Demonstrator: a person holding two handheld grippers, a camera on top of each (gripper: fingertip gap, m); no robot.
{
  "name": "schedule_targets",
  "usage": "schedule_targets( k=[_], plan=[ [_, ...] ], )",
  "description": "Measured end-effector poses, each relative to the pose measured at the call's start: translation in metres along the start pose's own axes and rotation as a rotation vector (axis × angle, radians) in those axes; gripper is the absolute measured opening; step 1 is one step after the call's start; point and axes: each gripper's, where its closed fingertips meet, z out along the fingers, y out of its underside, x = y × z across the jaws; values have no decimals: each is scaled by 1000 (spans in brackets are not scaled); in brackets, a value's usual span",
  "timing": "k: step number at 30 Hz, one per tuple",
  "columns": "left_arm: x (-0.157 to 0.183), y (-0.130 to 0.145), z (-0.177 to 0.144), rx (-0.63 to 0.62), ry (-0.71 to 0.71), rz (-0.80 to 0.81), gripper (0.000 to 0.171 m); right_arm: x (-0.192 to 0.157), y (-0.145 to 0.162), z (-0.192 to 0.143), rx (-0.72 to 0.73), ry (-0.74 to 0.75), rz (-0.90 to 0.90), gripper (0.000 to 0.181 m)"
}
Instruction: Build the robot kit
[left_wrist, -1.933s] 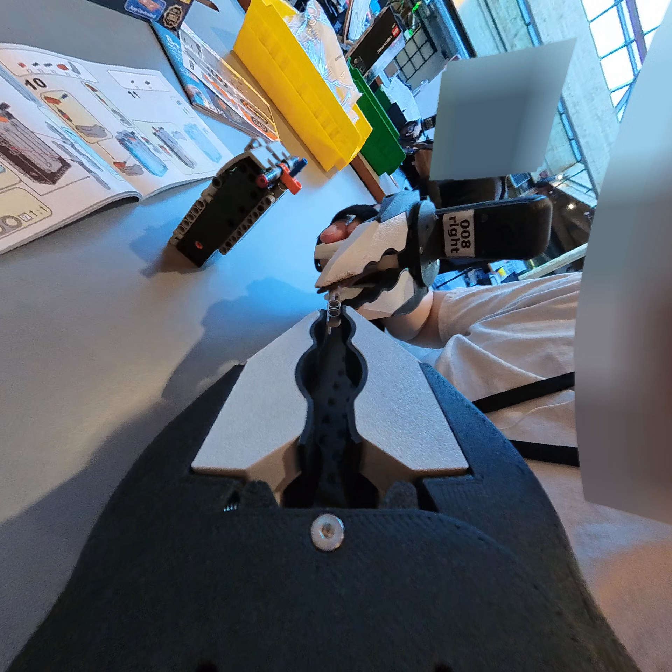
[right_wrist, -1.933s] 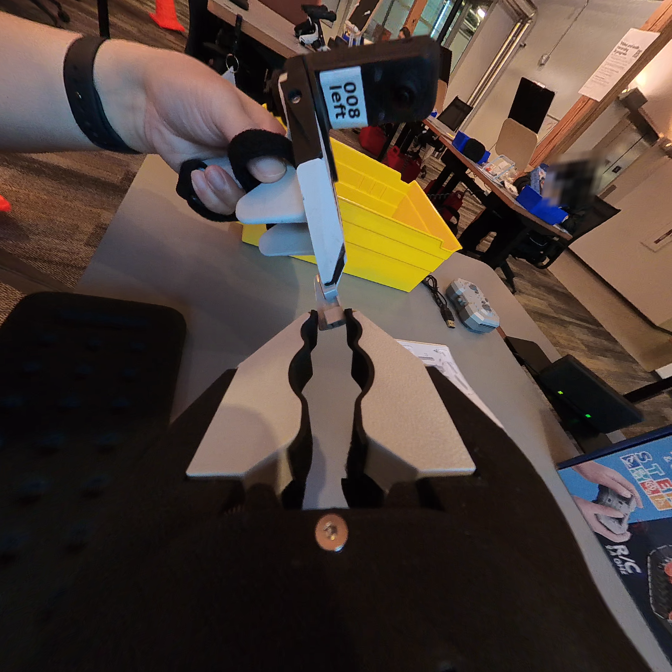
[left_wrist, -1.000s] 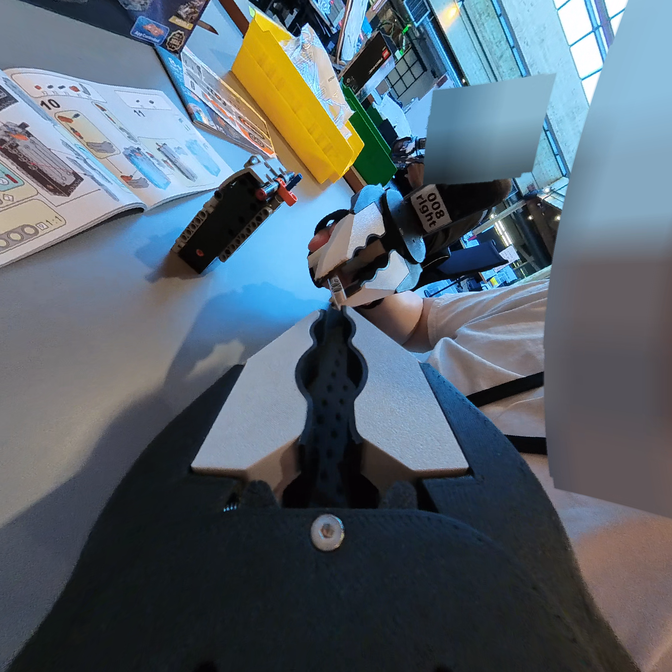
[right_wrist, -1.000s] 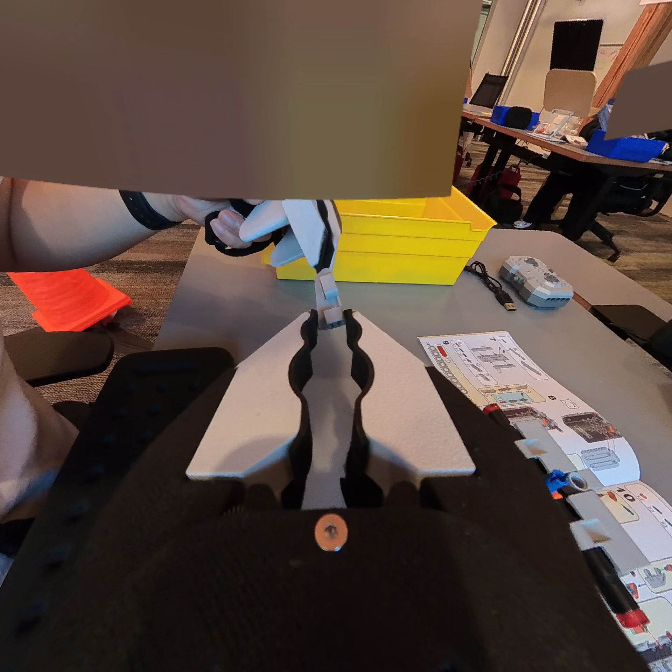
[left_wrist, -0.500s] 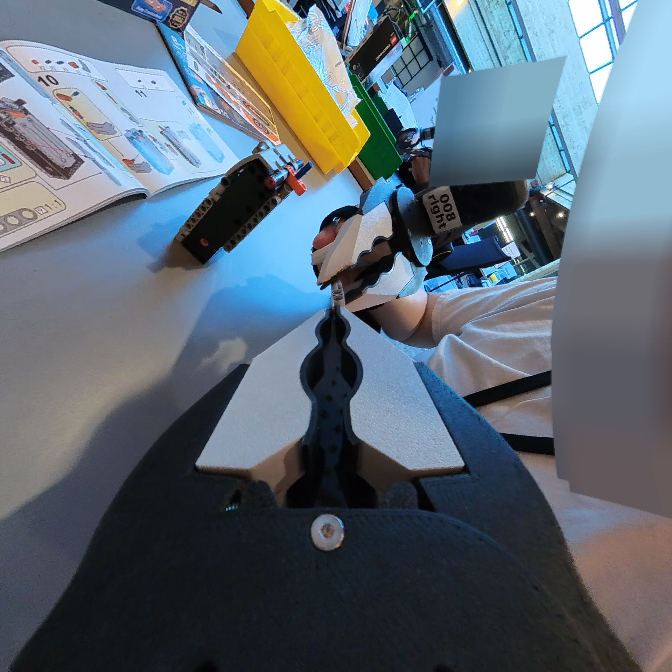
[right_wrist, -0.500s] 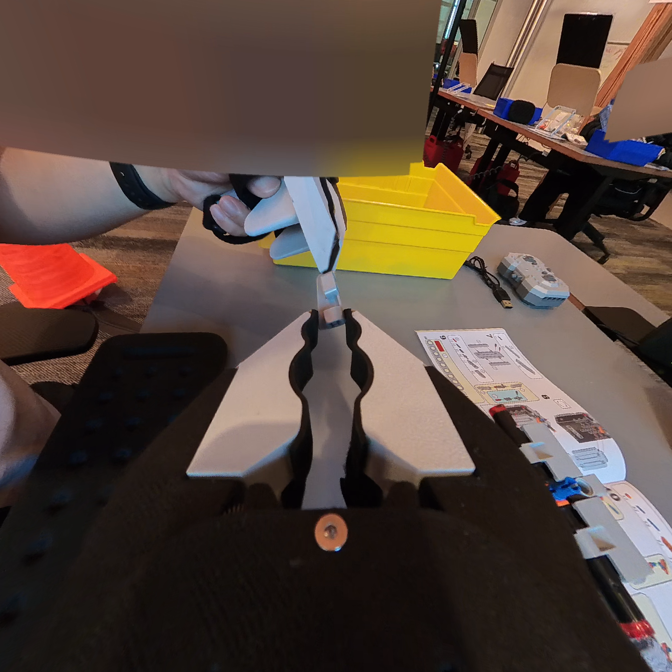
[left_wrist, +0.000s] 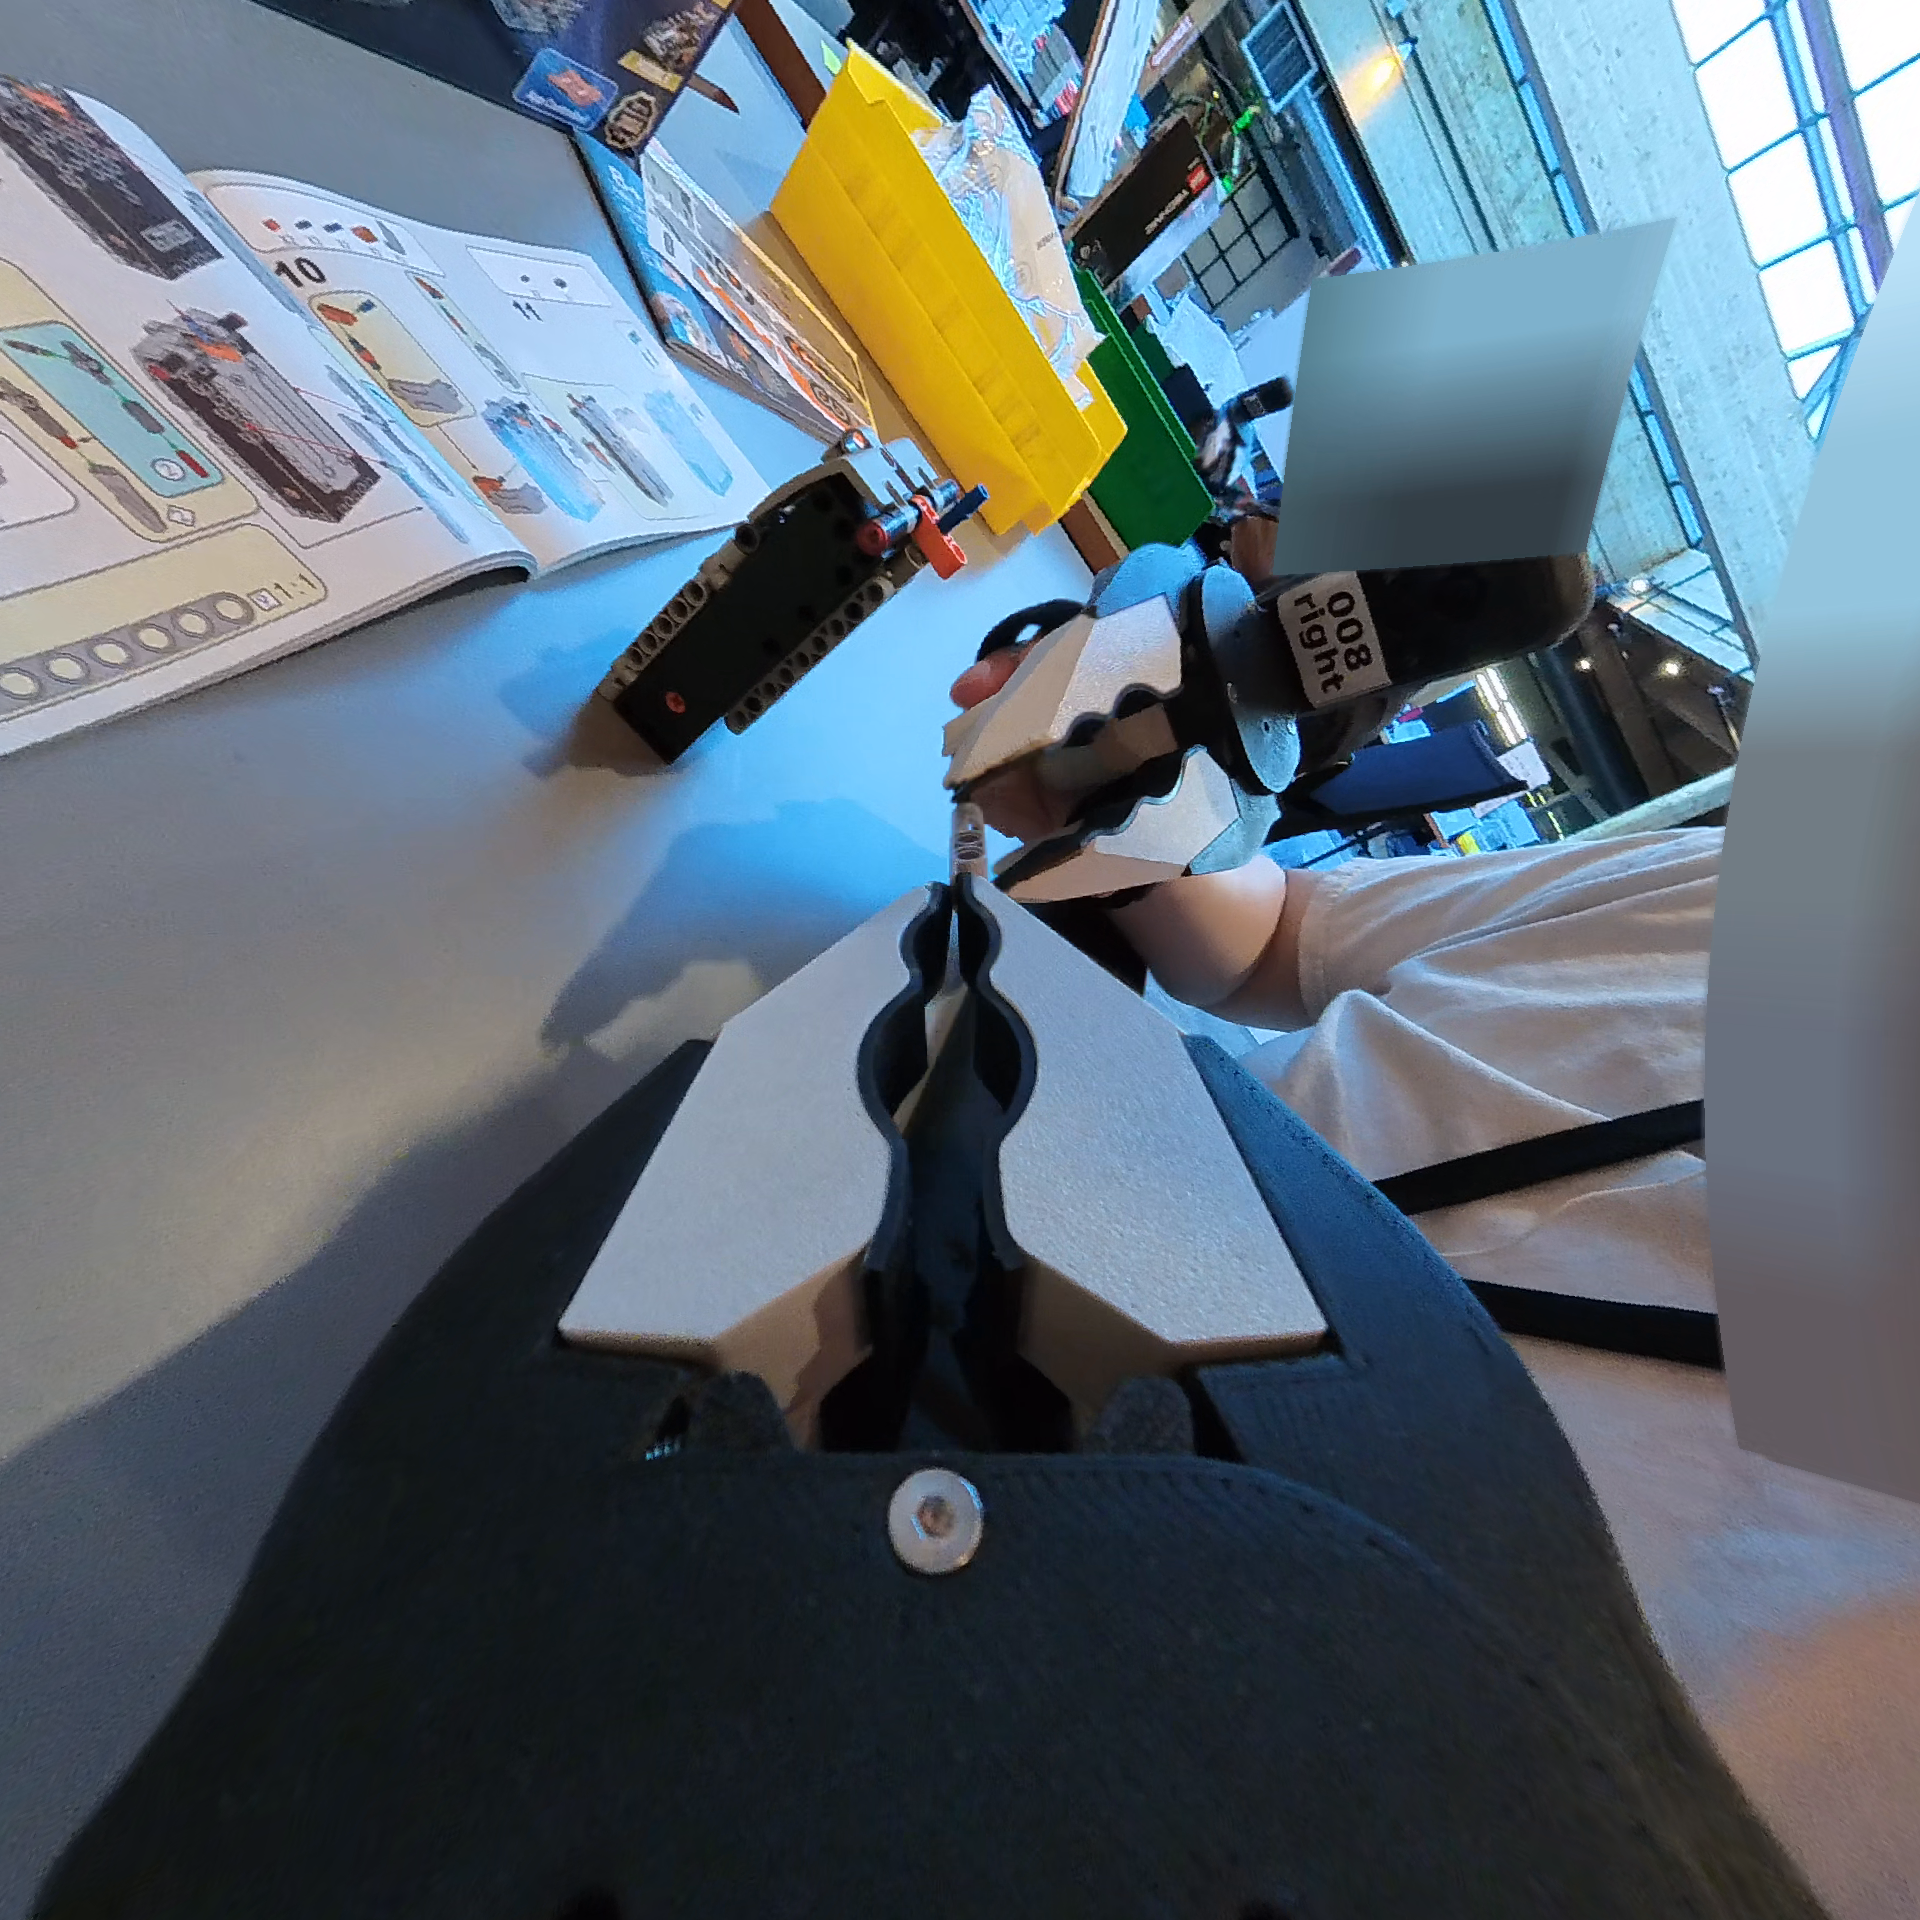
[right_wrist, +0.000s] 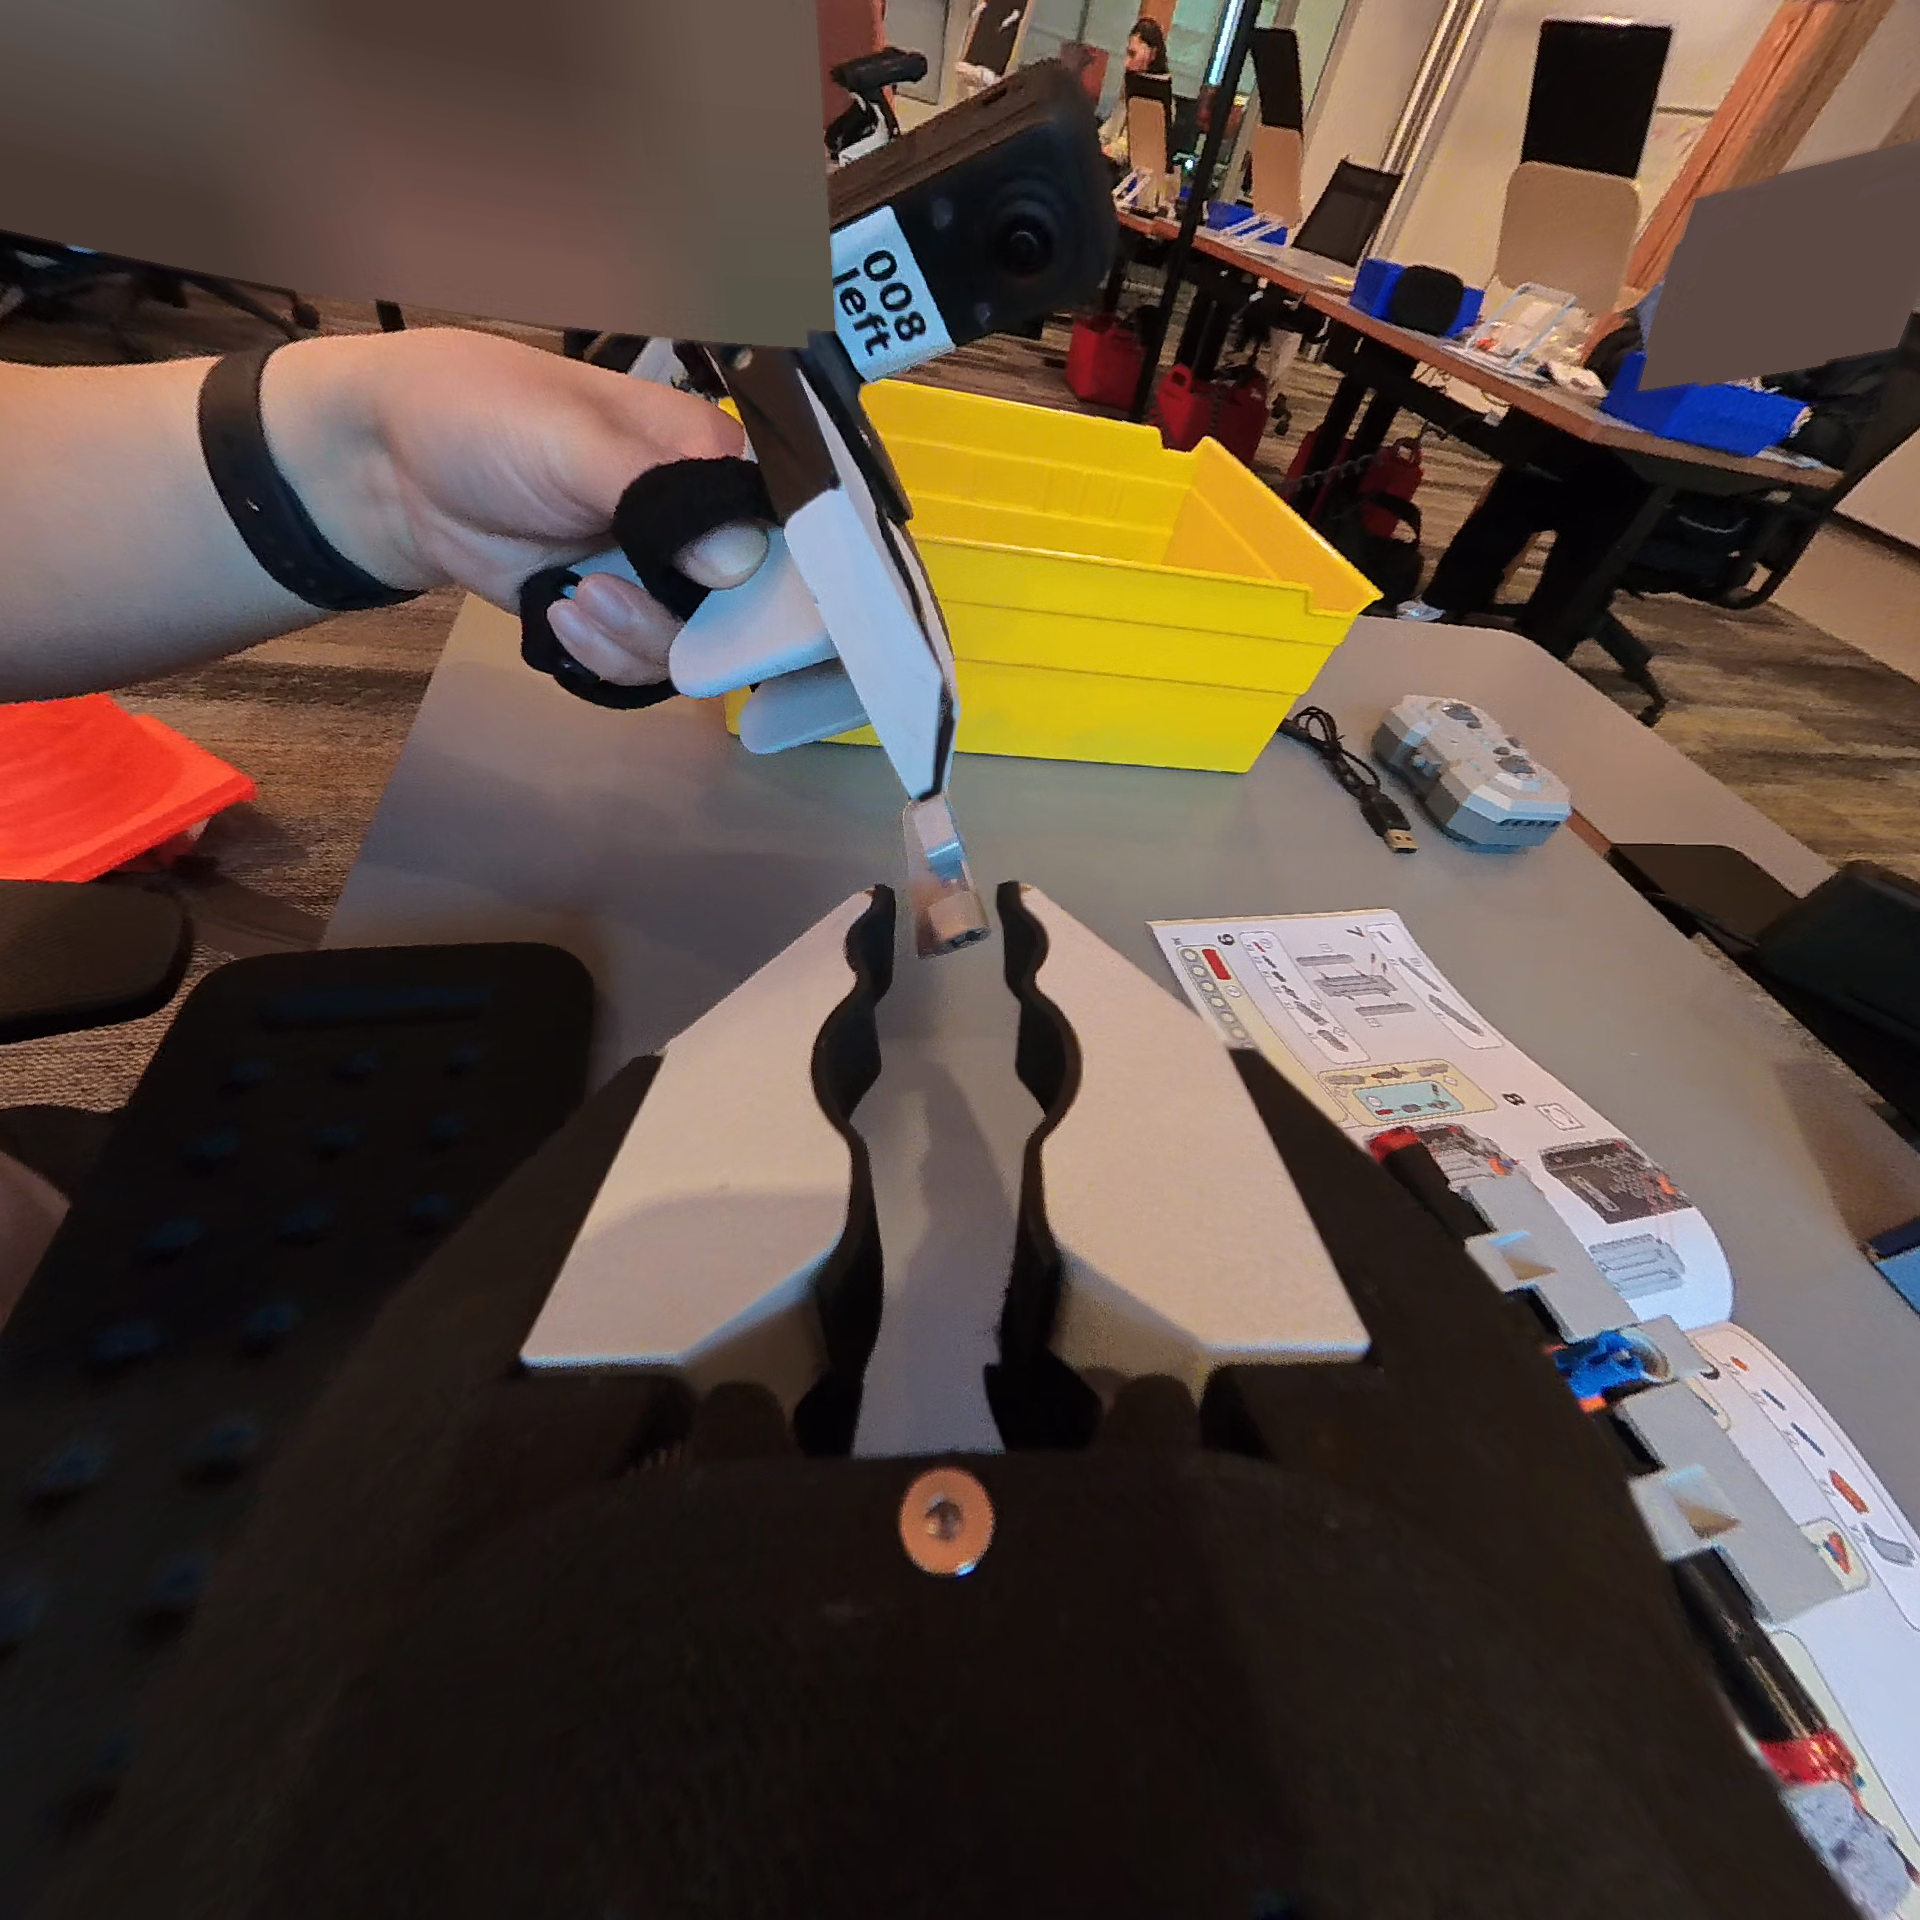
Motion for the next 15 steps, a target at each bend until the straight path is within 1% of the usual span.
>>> schedule_targets(
  k=[10,11,15],
  plan=[
    [2,1,1,1,-2,-6,0,-3,9,4,-65,37,-132,19],
    [3,1,1,2,0,-8,0,-4,9,4,-70,36,-141,16],
    [4,5,1,-16,7,19,0,-7,11,4,-86,12,-132,14]
  ],
)
